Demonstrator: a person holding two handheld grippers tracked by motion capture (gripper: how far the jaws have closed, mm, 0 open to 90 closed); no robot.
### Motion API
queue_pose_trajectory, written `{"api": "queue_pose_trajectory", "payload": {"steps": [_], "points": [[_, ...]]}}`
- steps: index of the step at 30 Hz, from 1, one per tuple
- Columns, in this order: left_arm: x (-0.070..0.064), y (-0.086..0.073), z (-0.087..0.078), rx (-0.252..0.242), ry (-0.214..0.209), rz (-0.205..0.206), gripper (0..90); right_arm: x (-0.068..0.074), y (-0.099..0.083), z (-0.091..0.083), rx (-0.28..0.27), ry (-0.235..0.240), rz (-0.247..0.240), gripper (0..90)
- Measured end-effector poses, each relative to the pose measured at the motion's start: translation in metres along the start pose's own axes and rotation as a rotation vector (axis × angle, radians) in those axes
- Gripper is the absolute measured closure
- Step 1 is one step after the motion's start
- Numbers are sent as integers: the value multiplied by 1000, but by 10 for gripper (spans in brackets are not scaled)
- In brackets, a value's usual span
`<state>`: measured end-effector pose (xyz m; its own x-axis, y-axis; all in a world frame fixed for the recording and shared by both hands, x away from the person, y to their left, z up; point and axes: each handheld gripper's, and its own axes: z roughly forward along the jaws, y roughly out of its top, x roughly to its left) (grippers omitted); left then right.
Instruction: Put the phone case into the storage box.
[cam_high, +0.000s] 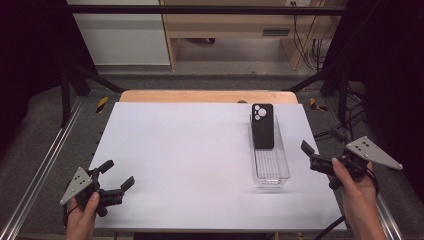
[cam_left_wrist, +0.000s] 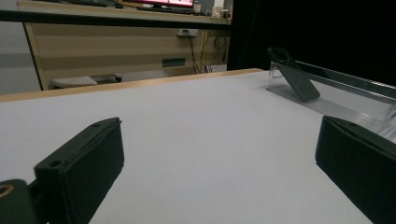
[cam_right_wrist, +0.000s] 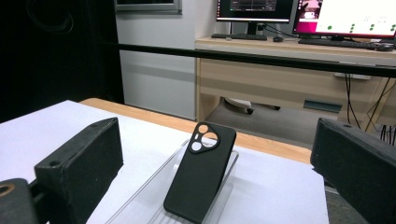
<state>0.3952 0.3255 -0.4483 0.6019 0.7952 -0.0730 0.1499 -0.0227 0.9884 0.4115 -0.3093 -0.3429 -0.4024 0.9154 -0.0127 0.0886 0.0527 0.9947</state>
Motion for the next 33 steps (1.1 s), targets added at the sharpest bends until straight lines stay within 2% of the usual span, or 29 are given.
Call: {"api": "queue_pose_trajectory", "payload": {"steps": [12, 21, 33], "points": [[-4, 2, -3, 5, -5, 22, 12, 2, -30, -17, 20, 14, 25, 29], [-5, 2, -10, 1, -4, 15, 12, 6, -48, -27, 18, 23, 36, 29], [-6, 1, -13, -2, -13, 23, 12, 15, -69, -28, 30, 47, 35, 29]]}}
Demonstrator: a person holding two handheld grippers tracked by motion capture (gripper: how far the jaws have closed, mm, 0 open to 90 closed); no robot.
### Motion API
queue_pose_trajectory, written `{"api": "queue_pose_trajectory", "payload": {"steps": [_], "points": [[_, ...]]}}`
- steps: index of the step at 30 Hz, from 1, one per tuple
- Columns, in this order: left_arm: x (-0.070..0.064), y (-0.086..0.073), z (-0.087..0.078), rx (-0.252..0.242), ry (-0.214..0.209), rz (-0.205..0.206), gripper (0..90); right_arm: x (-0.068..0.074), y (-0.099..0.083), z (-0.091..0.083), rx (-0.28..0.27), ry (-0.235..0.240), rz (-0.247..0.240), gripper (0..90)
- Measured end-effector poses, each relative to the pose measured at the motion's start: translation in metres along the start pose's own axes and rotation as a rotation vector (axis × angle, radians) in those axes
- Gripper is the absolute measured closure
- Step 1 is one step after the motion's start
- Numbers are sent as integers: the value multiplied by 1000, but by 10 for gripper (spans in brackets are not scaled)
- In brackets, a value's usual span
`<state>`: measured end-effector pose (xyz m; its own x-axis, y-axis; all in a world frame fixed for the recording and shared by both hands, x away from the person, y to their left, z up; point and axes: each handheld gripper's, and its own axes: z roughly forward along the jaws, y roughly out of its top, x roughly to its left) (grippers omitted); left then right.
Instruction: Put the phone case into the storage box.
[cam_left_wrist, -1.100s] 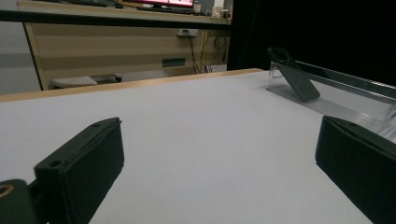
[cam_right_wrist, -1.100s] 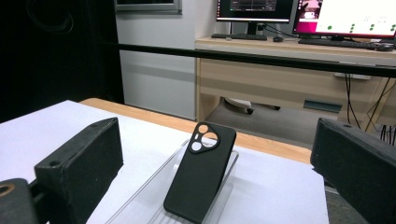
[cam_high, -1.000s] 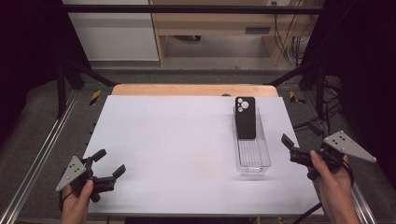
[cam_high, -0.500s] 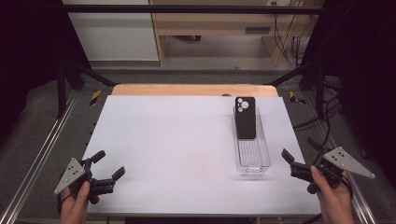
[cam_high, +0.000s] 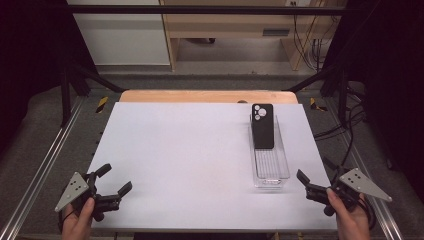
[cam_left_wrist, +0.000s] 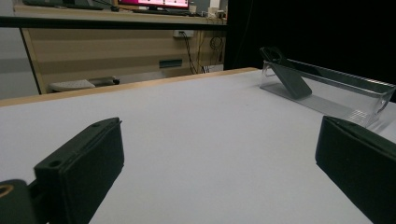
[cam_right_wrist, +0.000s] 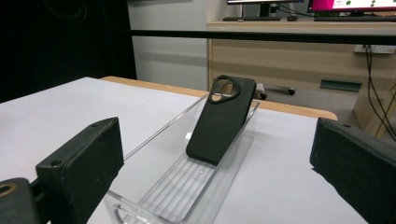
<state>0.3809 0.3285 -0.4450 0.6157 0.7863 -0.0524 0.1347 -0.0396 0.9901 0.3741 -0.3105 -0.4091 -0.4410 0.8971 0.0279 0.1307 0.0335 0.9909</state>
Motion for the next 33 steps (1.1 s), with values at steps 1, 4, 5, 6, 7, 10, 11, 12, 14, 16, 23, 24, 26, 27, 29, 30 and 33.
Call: {"api": "queue_pose_trajectory", "payload": {"steps": [1, 4, 5, 6, 7, 10, 11, 12, 14, 16, 23, 24, 26, 27, 29, 30, 33], "points": [[0, 0, 0, 0, -1, 1, 12, 2, -2, 1, 0, 5, -3, 29], [0, 0, 0, 2, -2, 3, 12, 6, -6, 3, 3, 23, -6, 29], [0, 0, 0, 2, -3, 3, 13, 7, -7, 3, 4, 29, -7, 29], [0, 0, 0, 1, -3, 4, 13, 9, -9, 4, 9, 36, -6, 29], [0, 0, 0, 1, -4, 4, 13, 11, -10, 5, 8, 44, -11, 29], [-1, 0, 1, 3, -7, 5, 13, 16, -14, 8, 7, 65, -10, 29], [-1, 0, 1, 2, -7, 5, 12, 18, -15, 10, 8, 71, -10, 29], [-1, 0, 1, 2, -9, 4, 13, 19, -17, 11, 10, 77, -11, 29], [-1, 0, 1, 3, -11, 6, 13, 23, -19, 15, 11, 88, -17, 29], [-1, 0, 1, 5, -14, 8, 13, 27, -20, 18, 12, 102, -22, 29], [-2, 0, 1, 5, -17, 11, 13, 38, -19, 32, -15, 141, -7, 29], [-2, 0, 1, 4, -16, 11, 13, 39, -19, 33, -18, 143, -6, 29], [-2, 0, 1, 1, -16, 11, 13, 43, -18, 37, -16, 148, -8, 29], [-1, 0, 1, 1, -16, 11, 13, 44, -18, 39, -15, 150, -8, 29], [-1, 0, 2, 4, -15, 11, 13, 47, -18, 42, -12, 152, -9, 29], [-1, 0, 2, 5, -15, 10, 13, 48, -19, 44, -12, 152, -17, 30], [-2, 0, 2, 6, -14, 14, 13, 51, -20, 49, 8, 158, -28, 35]]}}
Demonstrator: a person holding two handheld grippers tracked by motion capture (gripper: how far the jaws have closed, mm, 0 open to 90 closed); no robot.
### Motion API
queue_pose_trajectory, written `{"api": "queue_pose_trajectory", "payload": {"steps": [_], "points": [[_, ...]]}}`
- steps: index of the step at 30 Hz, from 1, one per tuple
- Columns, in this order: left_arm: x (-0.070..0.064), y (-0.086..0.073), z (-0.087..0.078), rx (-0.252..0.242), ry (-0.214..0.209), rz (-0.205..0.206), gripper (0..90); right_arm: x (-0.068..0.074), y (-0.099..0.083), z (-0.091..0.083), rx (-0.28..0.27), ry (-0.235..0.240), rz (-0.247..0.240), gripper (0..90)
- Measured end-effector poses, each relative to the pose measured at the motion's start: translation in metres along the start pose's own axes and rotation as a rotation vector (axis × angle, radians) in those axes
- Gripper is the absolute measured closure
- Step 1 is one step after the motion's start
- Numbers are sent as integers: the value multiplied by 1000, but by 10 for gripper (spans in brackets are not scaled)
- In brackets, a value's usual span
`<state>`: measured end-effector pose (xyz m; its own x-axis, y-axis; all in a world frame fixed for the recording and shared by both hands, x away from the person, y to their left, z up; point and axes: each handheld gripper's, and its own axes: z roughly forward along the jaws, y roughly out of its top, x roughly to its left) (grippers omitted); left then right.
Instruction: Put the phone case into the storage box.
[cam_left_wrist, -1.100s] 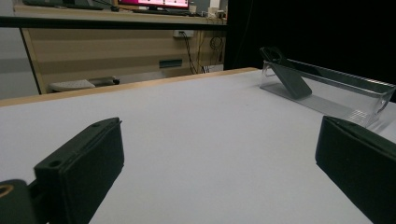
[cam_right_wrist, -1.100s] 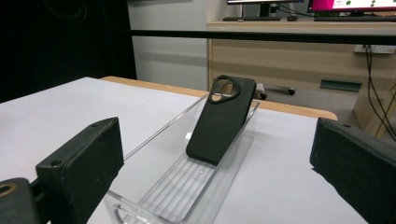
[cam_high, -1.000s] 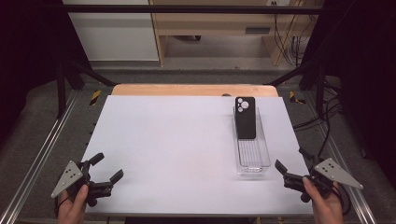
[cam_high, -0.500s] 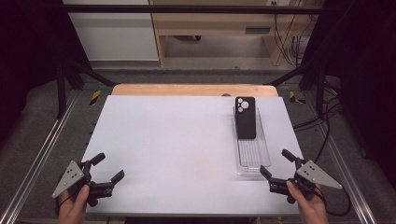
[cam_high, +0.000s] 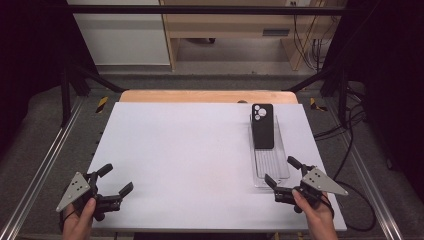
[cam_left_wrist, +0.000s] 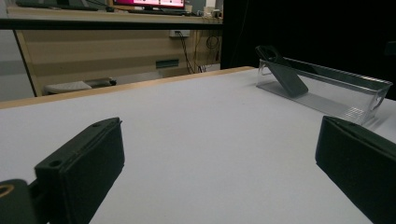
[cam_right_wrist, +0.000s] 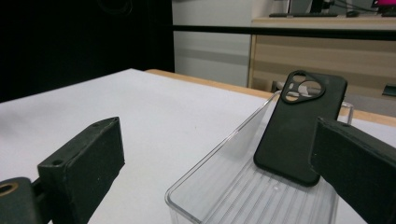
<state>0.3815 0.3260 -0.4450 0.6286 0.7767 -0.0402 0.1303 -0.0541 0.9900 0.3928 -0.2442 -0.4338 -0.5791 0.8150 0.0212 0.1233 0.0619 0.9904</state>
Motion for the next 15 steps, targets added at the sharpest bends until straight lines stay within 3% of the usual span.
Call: {"api": "queue_pose_trajectory", "payload": {"steps": [3, 10, 15], "points": [[0, 0, 1, 1, -3, 3, 13, 2, -2, 4, 28, 7, -9, 36], [-1, 0, 3, 11, -9, 11, 13, 2, -3, 8, 72, 16, 24, 40], [-2, -1, 5, 20, -13, 22, 13, 2, 0, 7, 51, 35, 21, 51]]}}
